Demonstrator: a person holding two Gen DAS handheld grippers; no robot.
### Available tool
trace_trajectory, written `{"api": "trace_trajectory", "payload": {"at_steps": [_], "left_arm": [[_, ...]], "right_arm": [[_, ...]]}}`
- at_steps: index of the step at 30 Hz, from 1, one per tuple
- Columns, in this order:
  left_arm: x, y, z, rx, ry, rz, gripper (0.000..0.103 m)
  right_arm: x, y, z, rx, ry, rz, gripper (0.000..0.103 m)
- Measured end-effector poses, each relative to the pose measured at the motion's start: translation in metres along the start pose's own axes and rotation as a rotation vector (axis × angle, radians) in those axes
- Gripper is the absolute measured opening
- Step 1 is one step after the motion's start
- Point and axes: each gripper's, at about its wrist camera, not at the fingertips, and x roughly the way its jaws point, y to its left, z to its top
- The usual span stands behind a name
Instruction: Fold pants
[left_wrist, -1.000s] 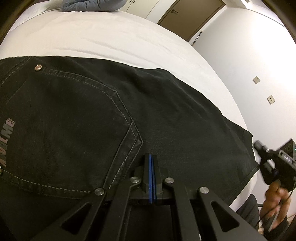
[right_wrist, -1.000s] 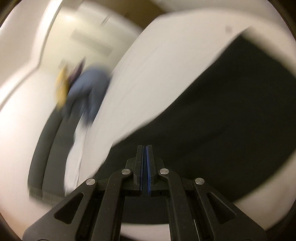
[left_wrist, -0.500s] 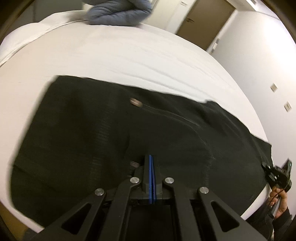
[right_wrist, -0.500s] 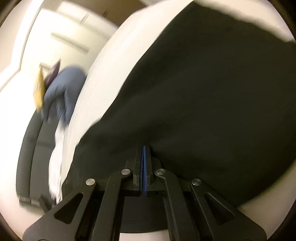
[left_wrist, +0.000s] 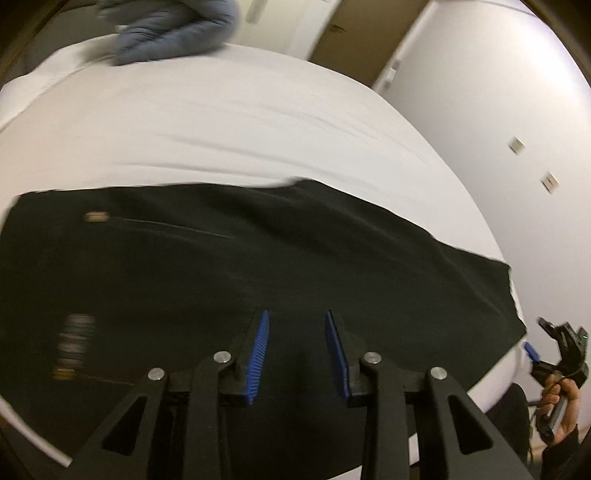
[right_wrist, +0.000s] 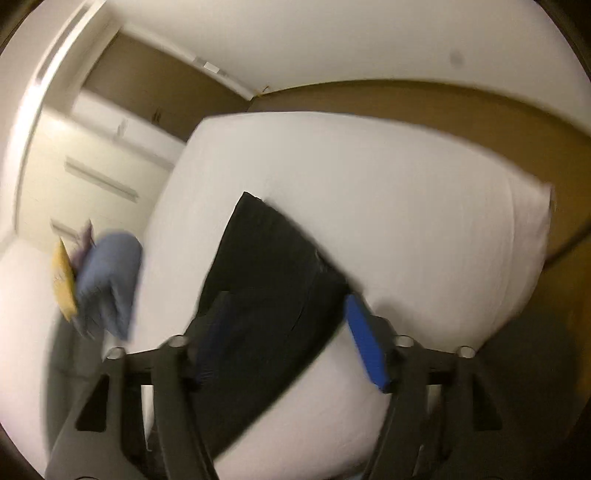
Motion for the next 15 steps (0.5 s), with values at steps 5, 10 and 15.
{"api": "trace_trajectory", "payload": {"at_steps": [5, 10, 15], "left_arm": [[0.033, -0.045, 0.006, 0.034, 0.045, -0.040, 0.035], [0.062, -0.056, 0.004, 0.029, 0.094, -0.043, 0.036], [0.067, -0.057, 0.004, 0.026, 0.093, -0.053, 0.037]], "right_arm": [[0.026, -0.021, -0.026, 0.205, 0.052, 0.090, 0.063], [0.054, -0.025, -0.044, 0.292, 0.048, 0.154, 0.060], [0.062, -0.007, -0.004, 0.329, 0.019, 0.193, 0.050]]}}
